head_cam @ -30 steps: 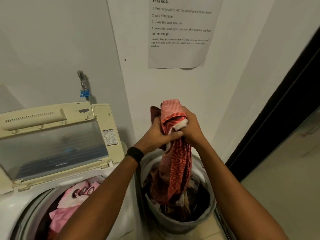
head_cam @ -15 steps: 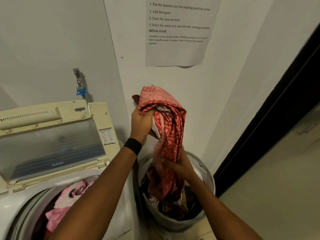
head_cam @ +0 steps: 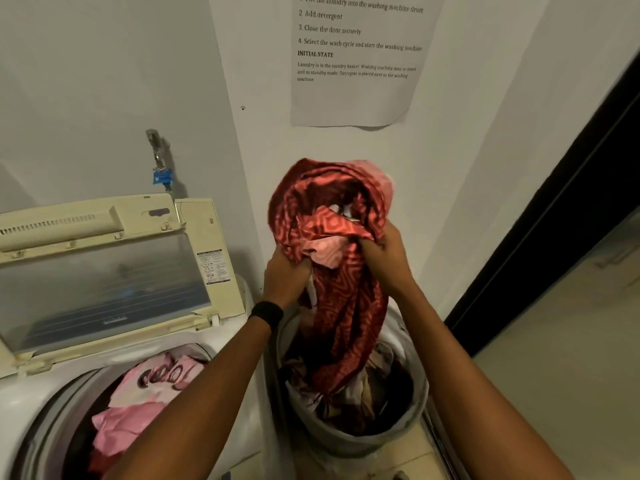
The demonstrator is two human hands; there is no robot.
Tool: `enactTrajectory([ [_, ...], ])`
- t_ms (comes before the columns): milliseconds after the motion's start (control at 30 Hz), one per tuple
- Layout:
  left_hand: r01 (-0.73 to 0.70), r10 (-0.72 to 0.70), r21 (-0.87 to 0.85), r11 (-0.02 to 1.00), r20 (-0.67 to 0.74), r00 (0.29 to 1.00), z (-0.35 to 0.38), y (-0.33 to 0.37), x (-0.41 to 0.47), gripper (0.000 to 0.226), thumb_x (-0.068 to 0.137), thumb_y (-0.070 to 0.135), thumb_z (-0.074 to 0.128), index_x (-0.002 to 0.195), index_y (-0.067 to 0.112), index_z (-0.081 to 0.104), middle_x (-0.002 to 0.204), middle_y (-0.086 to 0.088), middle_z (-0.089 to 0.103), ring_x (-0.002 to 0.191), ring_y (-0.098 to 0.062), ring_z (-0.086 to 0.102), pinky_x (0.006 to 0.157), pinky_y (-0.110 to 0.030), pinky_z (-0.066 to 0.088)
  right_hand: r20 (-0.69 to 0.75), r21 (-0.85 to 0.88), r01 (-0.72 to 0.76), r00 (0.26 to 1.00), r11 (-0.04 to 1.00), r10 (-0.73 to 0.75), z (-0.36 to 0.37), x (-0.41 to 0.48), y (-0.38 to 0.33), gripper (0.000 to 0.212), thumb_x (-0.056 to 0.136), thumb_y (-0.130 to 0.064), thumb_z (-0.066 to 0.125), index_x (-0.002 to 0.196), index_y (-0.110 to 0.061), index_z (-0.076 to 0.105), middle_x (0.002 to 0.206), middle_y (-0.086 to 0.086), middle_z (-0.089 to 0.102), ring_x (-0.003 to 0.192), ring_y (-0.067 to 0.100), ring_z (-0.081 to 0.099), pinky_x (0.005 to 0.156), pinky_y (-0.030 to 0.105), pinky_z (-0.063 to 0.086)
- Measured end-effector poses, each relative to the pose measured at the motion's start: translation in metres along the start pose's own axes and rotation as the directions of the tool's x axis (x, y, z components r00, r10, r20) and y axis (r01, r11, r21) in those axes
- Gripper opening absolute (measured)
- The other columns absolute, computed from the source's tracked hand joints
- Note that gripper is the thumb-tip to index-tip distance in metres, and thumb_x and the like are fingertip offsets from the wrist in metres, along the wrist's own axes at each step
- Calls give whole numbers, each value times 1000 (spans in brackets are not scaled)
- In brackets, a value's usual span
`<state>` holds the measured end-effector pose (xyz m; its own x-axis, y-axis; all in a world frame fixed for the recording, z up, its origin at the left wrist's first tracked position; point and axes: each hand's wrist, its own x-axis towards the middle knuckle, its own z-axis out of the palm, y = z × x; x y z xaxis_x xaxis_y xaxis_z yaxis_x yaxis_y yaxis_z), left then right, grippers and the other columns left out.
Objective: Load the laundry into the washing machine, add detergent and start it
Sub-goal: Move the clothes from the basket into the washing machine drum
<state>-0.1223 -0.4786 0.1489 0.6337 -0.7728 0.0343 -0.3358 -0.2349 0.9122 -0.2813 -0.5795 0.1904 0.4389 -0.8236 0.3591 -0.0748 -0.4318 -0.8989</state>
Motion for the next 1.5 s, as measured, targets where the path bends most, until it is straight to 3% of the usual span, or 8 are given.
enactTrajectory([
  [133,92,17,-338,936,307,952,-6,11,-6,51,89,45,61,115,1,68,100,-14,75,102,-35,71,94,-47,56,37,-102,-9,999,995,13,15,3,8,26,93,-9,62,118,-3,57,114,9,53,99,14,52,86,11,45],
  [233,167,42,-445,880,424,905,-9,20,-12,54,81,55,72,127,28,65,120,-1,73,114,-19,69,97,-39,58,57,-135,70,996,988,-62,21,0,6,18,95,-15,59,113,-12,57,113,11,49,103,20,51,91,24,48],
  [533,137,-193,-459,878,-77,978,11,40,-7,10,97,40,66,99,31,69,100,10,74,94,-13,69,80,-27,55,148,-99,200,972,975,-184,40,-40,29,54,90,-35,70,135,-12,53,135,4,54,126,20,53,104,45,49],
  [667,35,-94,-505,862,-92,991,3,45,1,9,100,32,63,106,33,69,108,12,74,102,-8,68,90,-26,52,105,101,-194,977,976,184,41,-65,59,105,77,-29,91,157,-26,23,153,-11,40,137,3,48,107,25,49],
  [800,32,-79,-507,861,-72,994,-7,47,10,12,97,34,67,109,34,68,111,11,74,106,-10,68,96,-32,52,438,-100,-327,834,940,336,38,-87,99,71,83,-37,85,144,-25,51,131,-4,67,121,15,65,104,45,53],
  [1033,7,-24,-76,997,-226,974,-32,11,18,43,77,53,61,90,13,70,93,-7,74,90,-28,67,79,-37,52,154,-30,-177,972,984,180,-36,-38,22,22,94,-4,62,102,-21,73,94,-17,75,89,-4,67,81,22,55],
  [1267,-36,28,124,992,70,997,-17,27,6,29,83,48,49,67,24,52,74,4,60,84,-32,63,72,-32,40,-115,127,-8,993,992,23,-25,17,-48,48,83,15,59,110,-24,67,106,3,76,99,20,73,88,33,58],
  [1500,51,125,-278,959,580,805,-24,47,-9,44,96,46,67,133,22,63,120,0,73,104,-20,71,80,-32,58,-96,448,-318,912,835,399,16,7,-36,23,108,-2,36,110,0,59,73,-7,63,60,-1,64,58,13,51],
])
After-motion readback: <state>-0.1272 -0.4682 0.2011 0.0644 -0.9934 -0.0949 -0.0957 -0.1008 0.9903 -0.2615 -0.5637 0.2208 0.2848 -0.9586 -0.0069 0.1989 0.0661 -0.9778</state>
